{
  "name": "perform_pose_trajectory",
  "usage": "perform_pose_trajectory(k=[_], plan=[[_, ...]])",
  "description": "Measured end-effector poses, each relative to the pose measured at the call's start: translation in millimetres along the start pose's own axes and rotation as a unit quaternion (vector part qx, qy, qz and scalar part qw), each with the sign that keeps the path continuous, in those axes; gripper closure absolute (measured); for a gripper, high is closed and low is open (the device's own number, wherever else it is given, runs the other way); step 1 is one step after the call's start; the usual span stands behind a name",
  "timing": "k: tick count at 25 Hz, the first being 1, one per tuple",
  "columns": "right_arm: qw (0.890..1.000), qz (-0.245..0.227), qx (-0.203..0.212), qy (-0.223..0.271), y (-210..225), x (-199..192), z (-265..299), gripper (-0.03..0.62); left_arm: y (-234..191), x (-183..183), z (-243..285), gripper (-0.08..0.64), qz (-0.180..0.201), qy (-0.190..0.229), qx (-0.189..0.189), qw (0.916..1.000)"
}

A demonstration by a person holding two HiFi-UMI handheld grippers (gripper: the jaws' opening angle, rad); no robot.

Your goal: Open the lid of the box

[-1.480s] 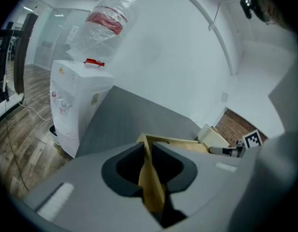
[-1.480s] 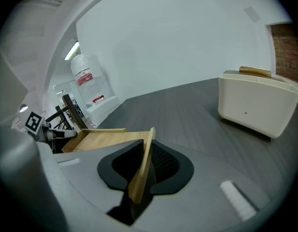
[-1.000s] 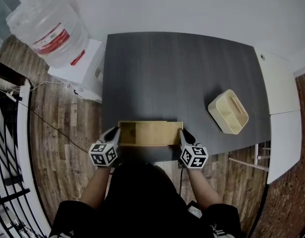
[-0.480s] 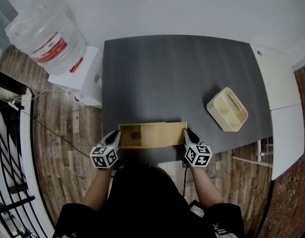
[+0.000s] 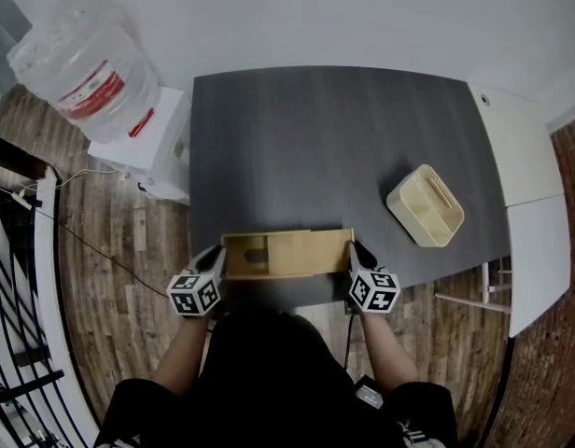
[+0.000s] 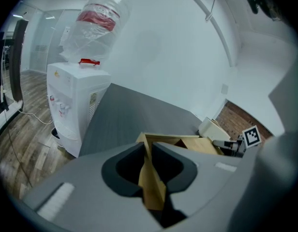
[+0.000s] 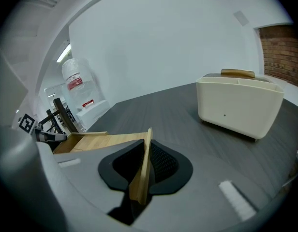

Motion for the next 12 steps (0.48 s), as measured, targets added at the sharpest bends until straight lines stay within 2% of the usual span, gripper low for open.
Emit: perform_pose_trajectory(k=[3, 12], plan=[[1.0, -0.001, -0.007, -0.003, 4, 0, -1, 0.551, 0, 0, 1, 0.512, -0.011, -0.006, 0.003, 0.9999], [0.999, -0.018, -0.04, -0.002, 26, 5, -6, 0.555, 0, 0, 2, 0.512, -0.009, -0.016, 0.011, 0.9998]])
Point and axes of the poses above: the fingertips, and each gripper's own axes: z forward along the fingers, y to its right, x out of its top, the point moved 5 cm from there along -z, backward along the fingers, and after that the axes turned 5 degrees about y, right-handed, at the moved point
